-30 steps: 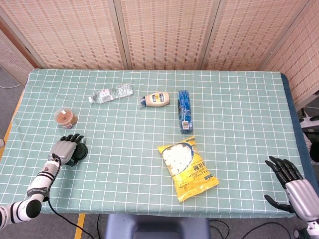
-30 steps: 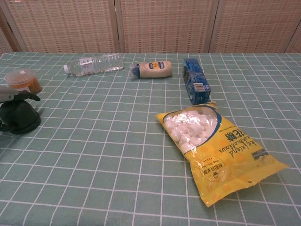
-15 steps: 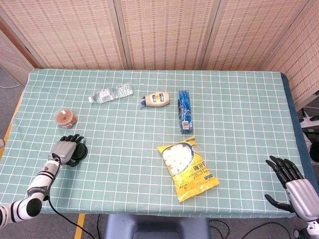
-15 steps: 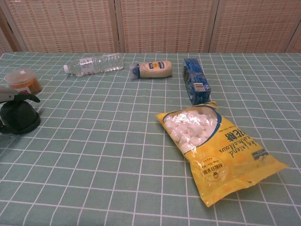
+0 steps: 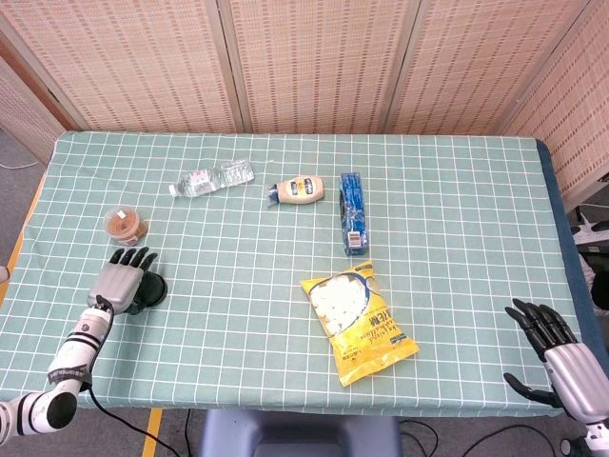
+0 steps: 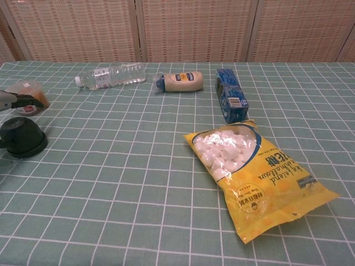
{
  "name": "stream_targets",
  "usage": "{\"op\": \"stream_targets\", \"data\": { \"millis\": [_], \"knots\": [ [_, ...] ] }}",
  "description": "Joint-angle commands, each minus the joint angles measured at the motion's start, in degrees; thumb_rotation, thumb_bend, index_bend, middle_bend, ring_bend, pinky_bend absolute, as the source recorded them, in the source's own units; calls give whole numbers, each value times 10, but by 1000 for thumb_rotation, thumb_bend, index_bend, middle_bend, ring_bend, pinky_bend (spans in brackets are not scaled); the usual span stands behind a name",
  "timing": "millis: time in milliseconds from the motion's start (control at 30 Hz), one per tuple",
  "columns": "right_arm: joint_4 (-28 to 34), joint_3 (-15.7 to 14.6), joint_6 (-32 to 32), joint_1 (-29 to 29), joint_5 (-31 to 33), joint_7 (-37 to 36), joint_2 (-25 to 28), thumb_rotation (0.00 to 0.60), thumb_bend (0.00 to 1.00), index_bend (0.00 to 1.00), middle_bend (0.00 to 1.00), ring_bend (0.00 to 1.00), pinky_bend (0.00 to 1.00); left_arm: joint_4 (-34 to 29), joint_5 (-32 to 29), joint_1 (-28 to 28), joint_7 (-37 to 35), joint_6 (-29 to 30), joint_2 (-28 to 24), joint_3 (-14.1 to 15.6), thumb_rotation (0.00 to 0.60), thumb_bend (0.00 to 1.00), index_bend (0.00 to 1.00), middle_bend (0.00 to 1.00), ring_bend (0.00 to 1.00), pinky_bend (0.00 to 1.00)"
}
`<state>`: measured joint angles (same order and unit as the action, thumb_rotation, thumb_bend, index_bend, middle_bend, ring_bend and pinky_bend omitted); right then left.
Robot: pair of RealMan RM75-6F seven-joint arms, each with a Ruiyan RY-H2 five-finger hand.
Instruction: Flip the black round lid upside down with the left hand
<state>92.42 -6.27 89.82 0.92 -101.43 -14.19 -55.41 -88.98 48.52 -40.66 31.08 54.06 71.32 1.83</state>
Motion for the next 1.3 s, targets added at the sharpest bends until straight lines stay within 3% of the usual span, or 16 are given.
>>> {"op": "stream_targets", "data": {
  "millis": [33,267,567,700,1300],
  "knots": [
    [-1,-1,-3,1,-1,0,0,600,172,0,0,0,0,-1,-2,6,16,11,4,3,600,284,3,19,7,61],
    [-3,-3,3,0,-7,-4,0,600,172,0,0,0,0,-1,-16,9,43,17,6,5,600,294,116,167,172,92],
    [-7,-3,2,0,-7,-3,-3,600,172,0,0,0,0,9,8,17,34,26,15,0,600,300,287,341,278,141],
    [-7,-4,1,0,-7,-4,-2,600,172,0,0,0,0,16,17,20,25,22,18,-3,600,311,340,370,287,149],
    [-15,-3,11,-2,-7,-16,-1,600,172,0,0,0,0,-11,61,35,-10,50,1,-29,600,320,376,397,326,169]
  ]
}}
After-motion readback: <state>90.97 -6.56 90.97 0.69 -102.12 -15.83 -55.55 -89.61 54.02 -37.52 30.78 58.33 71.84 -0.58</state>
